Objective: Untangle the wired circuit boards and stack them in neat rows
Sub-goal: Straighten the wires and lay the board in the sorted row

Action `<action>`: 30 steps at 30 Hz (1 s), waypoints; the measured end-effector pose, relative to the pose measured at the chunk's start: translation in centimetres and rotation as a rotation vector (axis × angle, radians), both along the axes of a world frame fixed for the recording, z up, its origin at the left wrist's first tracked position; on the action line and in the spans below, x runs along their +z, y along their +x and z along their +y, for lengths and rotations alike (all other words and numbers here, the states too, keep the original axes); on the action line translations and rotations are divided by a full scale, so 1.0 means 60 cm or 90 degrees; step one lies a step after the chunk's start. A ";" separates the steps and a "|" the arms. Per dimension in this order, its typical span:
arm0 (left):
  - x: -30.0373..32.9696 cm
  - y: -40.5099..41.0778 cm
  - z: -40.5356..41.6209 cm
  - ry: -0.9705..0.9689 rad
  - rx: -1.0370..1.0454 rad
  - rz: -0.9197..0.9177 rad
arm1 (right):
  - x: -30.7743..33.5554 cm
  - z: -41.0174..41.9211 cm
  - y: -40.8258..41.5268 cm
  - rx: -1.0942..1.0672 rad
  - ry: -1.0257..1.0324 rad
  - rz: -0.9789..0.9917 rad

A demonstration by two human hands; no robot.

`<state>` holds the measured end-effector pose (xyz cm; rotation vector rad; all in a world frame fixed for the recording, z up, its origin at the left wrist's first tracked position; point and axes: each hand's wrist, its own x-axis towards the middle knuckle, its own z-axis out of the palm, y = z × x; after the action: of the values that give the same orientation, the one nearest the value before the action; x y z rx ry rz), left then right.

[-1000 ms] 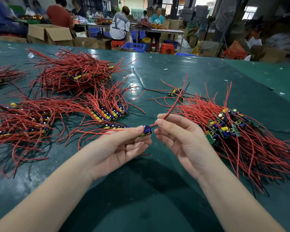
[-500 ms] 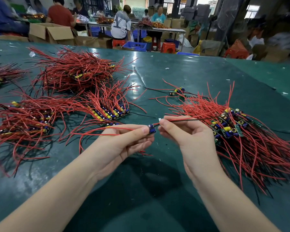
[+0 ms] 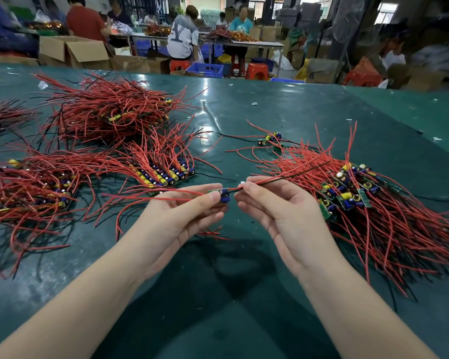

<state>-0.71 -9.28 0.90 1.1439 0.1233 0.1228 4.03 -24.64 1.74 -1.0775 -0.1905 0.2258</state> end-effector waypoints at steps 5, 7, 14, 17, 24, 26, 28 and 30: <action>0.001 -0.002 0.001 0.018 -0.012 -0.017 | -0.002 0.003 -0.003 -0.007 -0.013 -0.003; 0.002 -0.002 0.002 0.015 -0.007 -0.022 | -0.002 0.002 -0.001 -0.005 -0.014 0.013; 0.000 -0.004 -0.001 0.021 -0.007 -0.054 | -0.005 0.002 0.007 0.069 0.017 0.174; 0.000 -0.004 0.000 0.020 -0.010 -0.063 | -0.006 0.002 0.008 0.103 0.022 0.217; 0.003 -0.001 0.001 0.024 0.031 -0.058 | -0.004 0.001 0.008 0.112 0.066 0.190; 0.003 -0.001 0.002 0.019 0.040 -0.057 | -0.003 0.001 0.008 0.101 0.079 0.181; 0.003 -0.002 0.003 0.019 0.036 -0.054 | -0.004 0.002 0.007 0.084 0.090 0.174; 0.004 -0.004 0.003 0.021 0.022 -0.053 | -0.005 0.002 0.007 0.068 0.094 0.169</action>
<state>-0.95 -9.09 1.11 1.1675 0.0675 0.2037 4.44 -24.53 1.46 -0.8821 -0.0248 0.4412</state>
